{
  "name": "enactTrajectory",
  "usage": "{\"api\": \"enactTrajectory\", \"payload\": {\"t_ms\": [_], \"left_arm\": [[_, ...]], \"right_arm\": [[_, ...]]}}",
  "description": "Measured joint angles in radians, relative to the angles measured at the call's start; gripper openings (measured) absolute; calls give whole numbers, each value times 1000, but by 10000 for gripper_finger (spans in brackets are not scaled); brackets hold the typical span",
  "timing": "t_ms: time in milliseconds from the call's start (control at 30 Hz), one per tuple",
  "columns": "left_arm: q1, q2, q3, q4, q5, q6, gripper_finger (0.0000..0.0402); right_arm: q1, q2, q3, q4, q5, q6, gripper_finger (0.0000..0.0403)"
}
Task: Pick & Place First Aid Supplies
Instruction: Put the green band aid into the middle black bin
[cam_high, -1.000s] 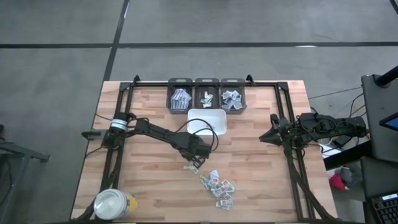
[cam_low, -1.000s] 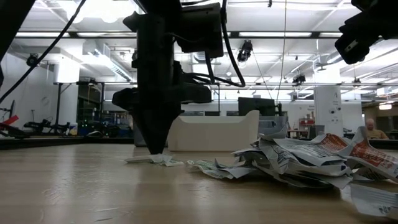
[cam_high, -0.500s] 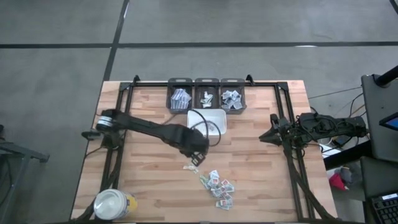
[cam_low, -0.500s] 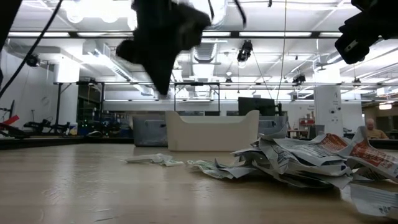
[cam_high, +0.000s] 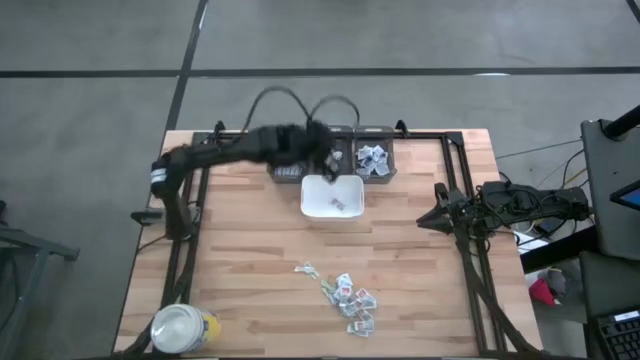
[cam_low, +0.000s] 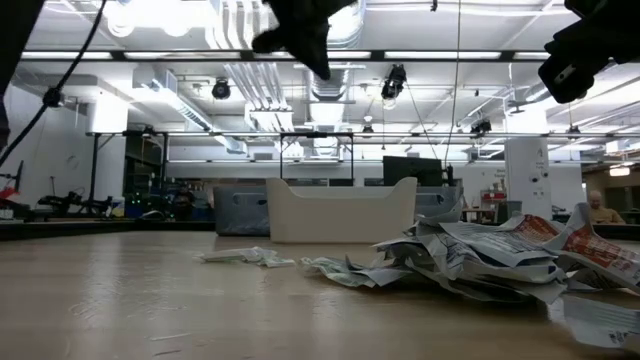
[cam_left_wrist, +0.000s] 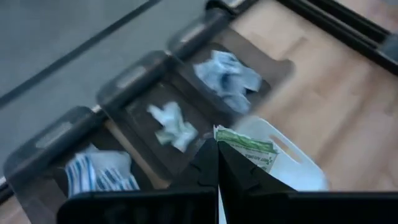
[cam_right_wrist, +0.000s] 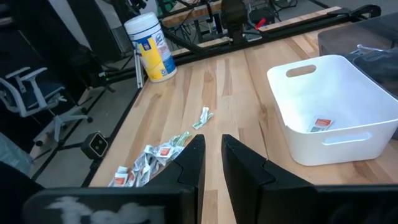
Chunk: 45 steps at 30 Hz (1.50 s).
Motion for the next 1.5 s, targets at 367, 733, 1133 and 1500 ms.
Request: {"api": "enactTrajectory", "payload": {"t_ms": [367, 733, 1133, 1500], "left_arm": [[283, 2, -61, 105, 170, 134, 0], [324, 141, -44, 185, 293, 177, 0], [372, 374, 139, 64, 381, 226, 0], [380, 535, 241, 35, 407, 217, 0]], "right_arm": [[0, 0, 0, 0, 0, 0, 52], [0, 3, 0, -1, 0, 0, 52], [0, 4, 0, -1, 4, 0, 52], [0, 6, 0, 0, 4, 0, 52]]}}
